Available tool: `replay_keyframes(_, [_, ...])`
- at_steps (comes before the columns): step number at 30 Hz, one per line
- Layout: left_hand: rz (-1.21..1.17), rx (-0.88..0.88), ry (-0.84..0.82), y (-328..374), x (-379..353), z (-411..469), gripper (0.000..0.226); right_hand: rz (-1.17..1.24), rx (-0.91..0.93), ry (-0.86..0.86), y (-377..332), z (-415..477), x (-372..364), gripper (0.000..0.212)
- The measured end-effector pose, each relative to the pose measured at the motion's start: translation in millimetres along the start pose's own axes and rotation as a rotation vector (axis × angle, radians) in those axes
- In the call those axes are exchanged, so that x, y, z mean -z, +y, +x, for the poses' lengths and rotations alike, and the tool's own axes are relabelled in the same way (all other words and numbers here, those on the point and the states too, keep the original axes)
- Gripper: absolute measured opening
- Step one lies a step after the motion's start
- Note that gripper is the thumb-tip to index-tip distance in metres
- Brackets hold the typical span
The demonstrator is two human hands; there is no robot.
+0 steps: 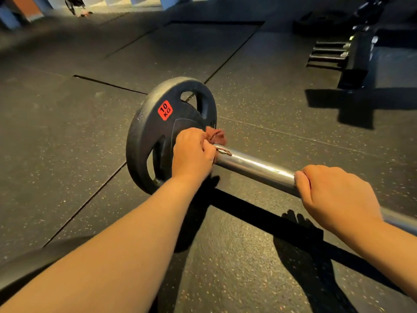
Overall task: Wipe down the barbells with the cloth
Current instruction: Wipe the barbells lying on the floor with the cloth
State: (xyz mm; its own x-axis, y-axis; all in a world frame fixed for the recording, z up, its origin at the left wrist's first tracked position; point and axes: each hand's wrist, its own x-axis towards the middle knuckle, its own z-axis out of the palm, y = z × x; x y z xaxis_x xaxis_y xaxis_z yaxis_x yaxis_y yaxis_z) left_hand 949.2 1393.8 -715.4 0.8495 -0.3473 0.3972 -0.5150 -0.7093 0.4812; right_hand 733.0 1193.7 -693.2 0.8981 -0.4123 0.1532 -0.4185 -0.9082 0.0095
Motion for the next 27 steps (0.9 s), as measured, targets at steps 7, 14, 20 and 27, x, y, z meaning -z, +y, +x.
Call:
replay_keyframes(7, [-0.172, -0.250, -0.089, 65, -25, -47, 0.026, -0.057, 0.044, -0.003, -7, 0, 8, 0.036])
replay_keyframes(14, [-0.029, -0.300, -0.104, 8, -5, -13, 0.021, -0.054, 0.047, 0.024, -8, -2, 7, 0.033])
replay_keyframes(20, [-0.064, -0.043, -0.010, 49, -9, -32, 0.022, -0.101, 0.045, 0.032, -11, -1, 8, 0.032])
replay_keyframes(27, [-0.011, -0.537, -0.218, 61, -24, -55, 0.039, -0.122, 0.022, 0.010, -12, -2, 11, 0.030])
